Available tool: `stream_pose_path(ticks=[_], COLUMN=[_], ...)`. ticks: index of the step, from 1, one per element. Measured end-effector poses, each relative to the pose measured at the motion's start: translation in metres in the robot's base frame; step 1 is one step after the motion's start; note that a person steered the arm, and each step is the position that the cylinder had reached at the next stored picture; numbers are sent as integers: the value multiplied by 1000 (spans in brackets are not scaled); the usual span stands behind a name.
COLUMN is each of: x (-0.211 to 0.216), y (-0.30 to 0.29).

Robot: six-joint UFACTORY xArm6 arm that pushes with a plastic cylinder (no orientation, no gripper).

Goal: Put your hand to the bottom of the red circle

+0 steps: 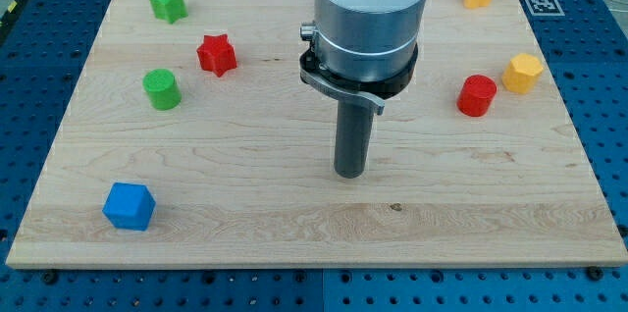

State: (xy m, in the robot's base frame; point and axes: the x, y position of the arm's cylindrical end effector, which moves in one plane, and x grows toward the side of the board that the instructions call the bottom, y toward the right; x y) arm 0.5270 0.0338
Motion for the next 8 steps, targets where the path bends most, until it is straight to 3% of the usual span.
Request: stream_pose_path(ticks=[4, 8], x=[-38, -24], y=[43, 133])
